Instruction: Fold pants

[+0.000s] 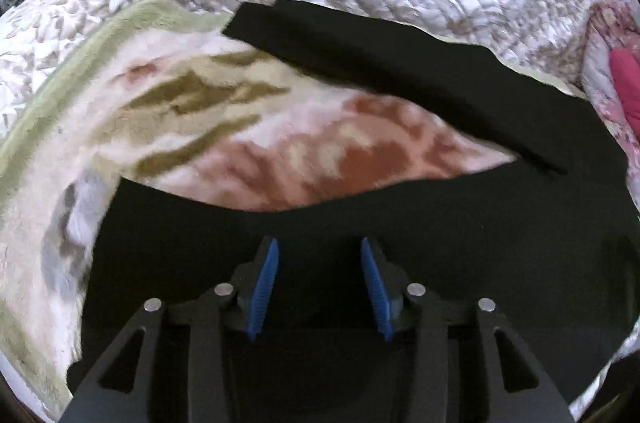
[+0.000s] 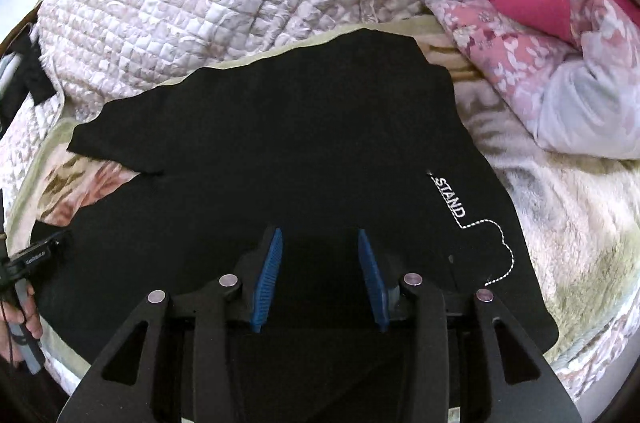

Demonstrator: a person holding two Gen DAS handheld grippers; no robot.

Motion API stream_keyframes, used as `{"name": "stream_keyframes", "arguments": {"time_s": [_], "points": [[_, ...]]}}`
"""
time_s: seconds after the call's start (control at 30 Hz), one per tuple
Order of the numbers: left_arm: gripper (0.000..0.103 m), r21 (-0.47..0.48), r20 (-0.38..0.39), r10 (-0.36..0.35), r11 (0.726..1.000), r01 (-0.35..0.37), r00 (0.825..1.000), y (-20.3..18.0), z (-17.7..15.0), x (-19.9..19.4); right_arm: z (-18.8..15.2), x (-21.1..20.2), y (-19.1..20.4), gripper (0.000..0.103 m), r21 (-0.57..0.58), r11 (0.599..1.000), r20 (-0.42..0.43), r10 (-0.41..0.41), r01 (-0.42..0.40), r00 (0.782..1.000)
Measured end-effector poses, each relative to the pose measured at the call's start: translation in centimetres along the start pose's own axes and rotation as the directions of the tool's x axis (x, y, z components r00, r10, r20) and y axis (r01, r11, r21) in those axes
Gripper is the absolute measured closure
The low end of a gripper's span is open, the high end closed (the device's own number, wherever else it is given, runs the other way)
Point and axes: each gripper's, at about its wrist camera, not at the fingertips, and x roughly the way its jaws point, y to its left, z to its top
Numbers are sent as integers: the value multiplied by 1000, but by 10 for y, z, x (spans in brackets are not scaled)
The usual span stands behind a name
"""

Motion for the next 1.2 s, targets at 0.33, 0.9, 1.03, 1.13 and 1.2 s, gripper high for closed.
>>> {"name": "stream_keyframes", "arguments": {"time_s": [0.33,0.9,1.03,1.13,1.2], "points": [[57,57,84,-63,997,58,994,-32,-24,-50,-14,-13,35,53,-126,991,34,57,-52,998],[57,194,42,-130,974,120,991,-79,-51,-39,-41,7,78,51,-277,954,-42,110,-118,993],[57,194,24,-152,970,145,988,-80,-43,-41,-28,-1,80,51,-286,949,-20,129,-129,991],[57,208,23,-165,966,156,986,-80,-27,-42,-7,1,78,51,-303,942,-31,140,-143,990],[57,220,34,-167,963,156,985,-81,-10,-40,10,5,76,51,-315,935,-45,156,-162,987]]}}
